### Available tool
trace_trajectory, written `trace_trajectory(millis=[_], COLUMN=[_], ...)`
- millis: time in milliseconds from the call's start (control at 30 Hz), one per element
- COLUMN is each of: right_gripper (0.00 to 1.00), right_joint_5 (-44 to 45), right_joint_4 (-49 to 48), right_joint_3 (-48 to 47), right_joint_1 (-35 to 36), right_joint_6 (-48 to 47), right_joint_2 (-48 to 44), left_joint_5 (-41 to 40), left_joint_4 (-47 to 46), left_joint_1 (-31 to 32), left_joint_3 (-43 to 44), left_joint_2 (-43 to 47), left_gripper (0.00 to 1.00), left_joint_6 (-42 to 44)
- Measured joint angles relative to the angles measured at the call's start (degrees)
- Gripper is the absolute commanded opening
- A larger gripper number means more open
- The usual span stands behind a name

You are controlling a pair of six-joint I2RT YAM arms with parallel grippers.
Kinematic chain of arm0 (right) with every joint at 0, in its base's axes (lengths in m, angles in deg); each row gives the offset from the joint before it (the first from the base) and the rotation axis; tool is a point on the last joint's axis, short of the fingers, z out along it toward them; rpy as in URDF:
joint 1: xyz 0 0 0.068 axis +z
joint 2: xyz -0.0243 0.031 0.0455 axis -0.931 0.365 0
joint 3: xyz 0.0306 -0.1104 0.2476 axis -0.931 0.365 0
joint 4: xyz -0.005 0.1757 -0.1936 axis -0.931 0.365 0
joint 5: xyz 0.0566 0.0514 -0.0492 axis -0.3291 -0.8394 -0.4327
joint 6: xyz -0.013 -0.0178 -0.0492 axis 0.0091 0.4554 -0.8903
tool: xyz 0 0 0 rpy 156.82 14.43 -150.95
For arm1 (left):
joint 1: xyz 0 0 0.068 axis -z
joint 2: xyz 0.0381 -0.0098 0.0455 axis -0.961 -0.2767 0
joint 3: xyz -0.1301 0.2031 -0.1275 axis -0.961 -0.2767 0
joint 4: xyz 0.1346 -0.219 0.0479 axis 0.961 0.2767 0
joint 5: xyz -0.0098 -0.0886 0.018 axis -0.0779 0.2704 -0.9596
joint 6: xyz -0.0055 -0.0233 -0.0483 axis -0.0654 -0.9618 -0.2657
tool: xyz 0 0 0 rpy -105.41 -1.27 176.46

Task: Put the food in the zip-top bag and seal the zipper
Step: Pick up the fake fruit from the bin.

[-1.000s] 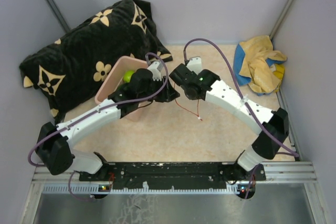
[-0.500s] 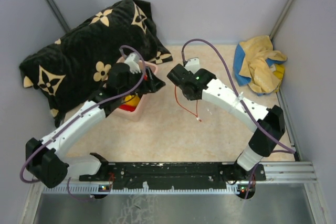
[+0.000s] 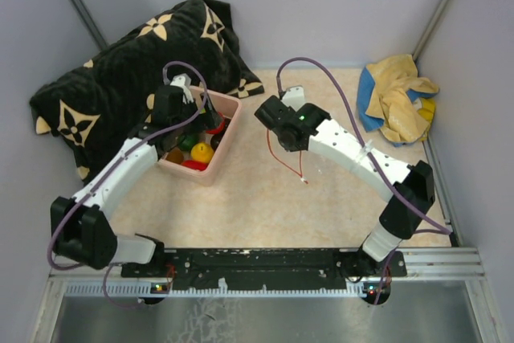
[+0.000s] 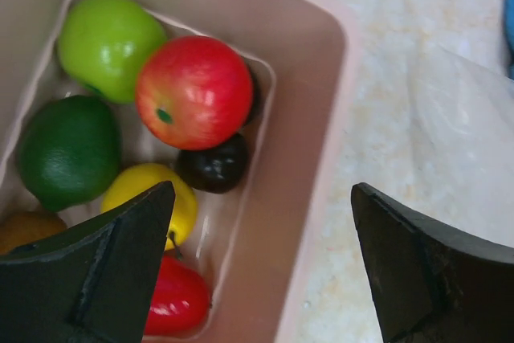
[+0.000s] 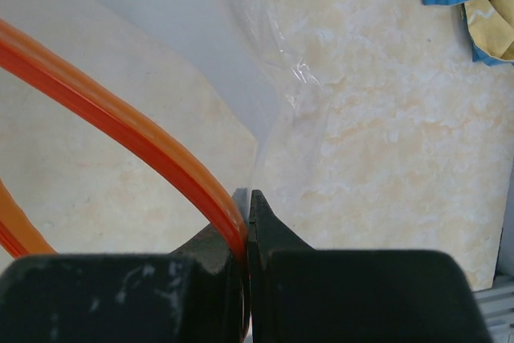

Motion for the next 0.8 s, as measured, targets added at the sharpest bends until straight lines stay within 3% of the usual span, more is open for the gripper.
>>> trace_trajectory(millis=[367, 800], right_gripper=[0.00, 0.00], right_joint_5=[-0.09, -0.96], right_joint_4=[-0.20, -0.48], right_joint_3=[0.00, -0.02], right_joint_1=[0.00, 0.00], right_joint_6=[-0.46, -0.50], right_joint_2=[0.02, 0.04], left_joint_5=[4.11, 11.39], left_joint_4=[-0.74, -4.87], left_joint_1=[-7.89, -9.81], left_joint_3=[3.48, 8.72], left_joint_2=[-14.25, -25.68], left_gripper=[1.00, 0.99], left_joint_6=[-4.68, -8.13])
